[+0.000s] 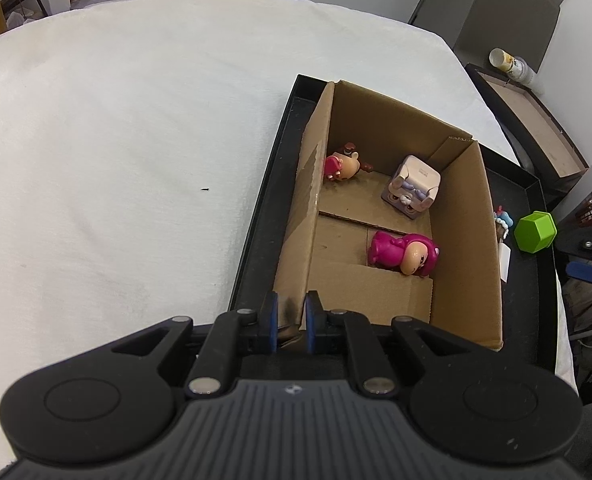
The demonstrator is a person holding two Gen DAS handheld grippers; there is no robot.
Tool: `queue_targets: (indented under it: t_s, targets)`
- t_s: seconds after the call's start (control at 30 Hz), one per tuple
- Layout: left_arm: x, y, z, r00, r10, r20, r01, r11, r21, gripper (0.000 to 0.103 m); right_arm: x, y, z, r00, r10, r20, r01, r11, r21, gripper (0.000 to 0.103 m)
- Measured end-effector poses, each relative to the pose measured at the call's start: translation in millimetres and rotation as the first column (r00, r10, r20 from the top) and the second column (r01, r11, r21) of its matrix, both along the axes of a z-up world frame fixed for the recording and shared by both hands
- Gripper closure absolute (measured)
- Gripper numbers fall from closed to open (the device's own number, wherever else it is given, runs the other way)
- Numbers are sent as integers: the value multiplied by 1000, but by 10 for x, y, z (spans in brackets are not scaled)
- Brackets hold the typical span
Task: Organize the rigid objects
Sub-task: 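Move the right gripper to the white charger and grasp it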
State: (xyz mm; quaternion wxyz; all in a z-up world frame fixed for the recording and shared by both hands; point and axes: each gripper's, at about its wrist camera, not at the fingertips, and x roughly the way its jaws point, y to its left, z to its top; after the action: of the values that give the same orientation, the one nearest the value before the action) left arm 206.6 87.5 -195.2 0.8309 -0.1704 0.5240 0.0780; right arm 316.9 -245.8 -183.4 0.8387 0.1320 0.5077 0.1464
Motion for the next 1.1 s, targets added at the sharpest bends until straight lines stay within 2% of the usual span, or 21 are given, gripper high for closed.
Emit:
queue_targets:
  t_s: [0.43, 0.8, 0.83, 0.9, 0.93, 1.1]
  targets:
    - [26, -5, -23, 1000, 1, -11, -1, 1000, 7, 91, 85, 140, -357, 998, 3, -56, -4, 1000, -24, 37]
    - [47, 2, -46, 1000, 1, -20, -1, 1000, 4, 91, 198, 369, -650, 996, 2, -92, -12, 994, -106, 39]
    - [47, 2, -49, 1000, 1, -20, -1, 1000, 3, 91, 209, 396, -673, 995, 5, -95, -16, 993, -116, 44]
    - [48, 3, -51, 1000, 1, -21, -1, 1000, 2, 91, 221, 457, -730, 994, 24, -107, -39, 988, -147, 64]
    - [48, 4, -53, 1000, 0, -21, 0, 1000, 1, 91, 217, 494, -763, 991, 40, -127, -62, 983, -172, 80]
    - [44, 14, -57, 1000, 2, -19, -2, 1000, -5, 91, 114, 526, -727, 991, 59, -122, -83, 976, -199, 82]
